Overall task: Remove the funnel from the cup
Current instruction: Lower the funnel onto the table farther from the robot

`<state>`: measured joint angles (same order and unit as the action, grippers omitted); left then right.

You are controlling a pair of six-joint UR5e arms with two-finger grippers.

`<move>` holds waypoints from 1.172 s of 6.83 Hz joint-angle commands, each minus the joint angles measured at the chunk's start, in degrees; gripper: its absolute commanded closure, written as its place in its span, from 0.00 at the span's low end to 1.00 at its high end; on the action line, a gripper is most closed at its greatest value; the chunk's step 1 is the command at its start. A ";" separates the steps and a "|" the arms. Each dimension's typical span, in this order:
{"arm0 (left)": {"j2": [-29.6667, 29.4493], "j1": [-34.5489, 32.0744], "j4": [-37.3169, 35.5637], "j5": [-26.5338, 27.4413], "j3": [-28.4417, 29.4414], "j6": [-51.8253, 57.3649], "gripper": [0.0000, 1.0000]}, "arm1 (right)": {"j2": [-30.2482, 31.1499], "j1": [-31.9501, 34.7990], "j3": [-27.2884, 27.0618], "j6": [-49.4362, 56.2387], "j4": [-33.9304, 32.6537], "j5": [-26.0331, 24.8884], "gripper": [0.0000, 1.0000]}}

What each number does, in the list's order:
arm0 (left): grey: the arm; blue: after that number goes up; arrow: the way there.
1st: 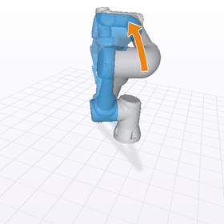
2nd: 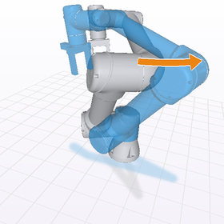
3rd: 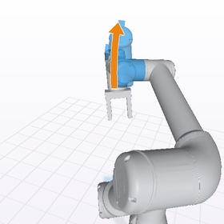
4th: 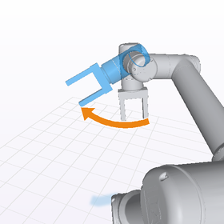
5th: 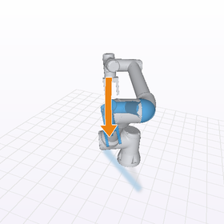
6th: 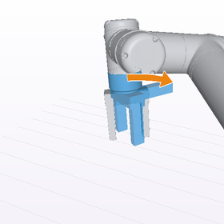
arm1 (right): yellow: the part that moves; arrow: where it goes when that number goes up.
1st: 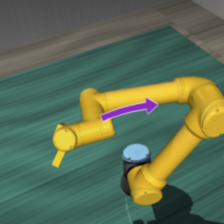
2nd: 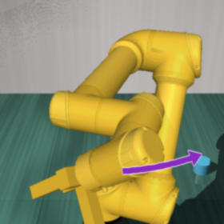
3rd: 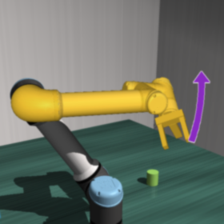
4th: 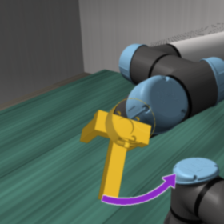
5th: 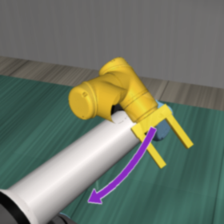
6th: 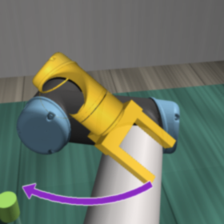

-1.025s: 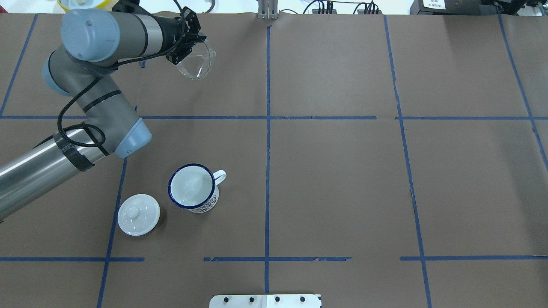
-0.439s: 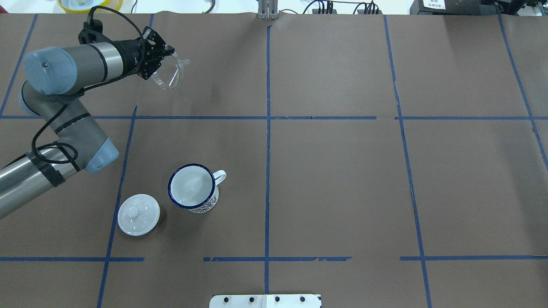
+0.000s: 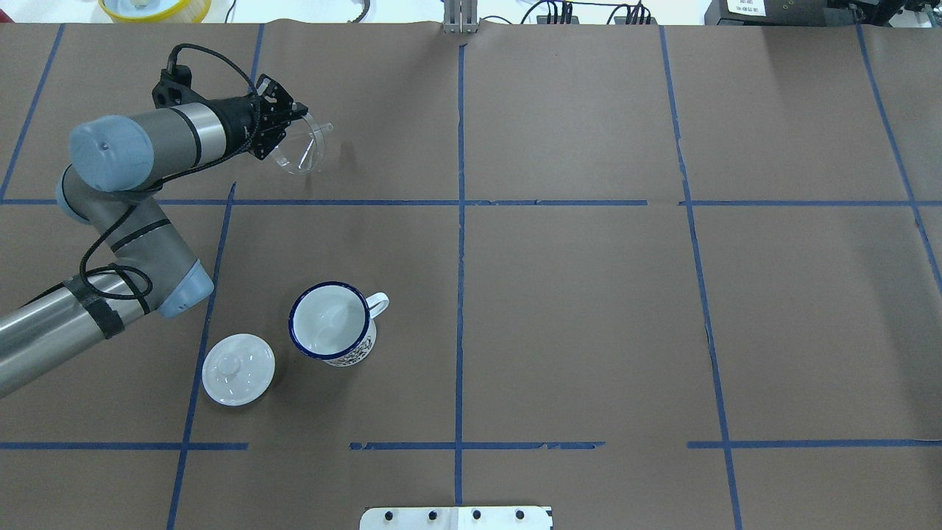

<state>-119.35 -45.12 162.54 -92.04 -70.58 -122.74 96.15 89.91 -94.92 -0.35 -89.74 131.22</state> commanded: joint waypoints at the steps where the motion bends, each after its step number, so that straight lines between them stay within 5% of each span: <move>1: -0.09 1.52 1.62 0.19 0.27 -0.31 1.00 | 0.00 0.00 0.09 0.00 0.00 0.00 0.00; 7: 0.00 2.06 1.99 0.63 1.85 -0.49 1.00 | 0.00 0.00 0.00 0.00 0.00 0.00 0.00; 8: 0.00 1.97 1.99 0.54 1.85 -0.49 0.75 | 0.00 0.00 0.00 0.00 0.00 0.00 0.00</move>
<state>-119.31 -43.19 164.49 -91.48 -68.71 -123.22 96.15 89.91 -94.92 -0.35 -89.74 131.22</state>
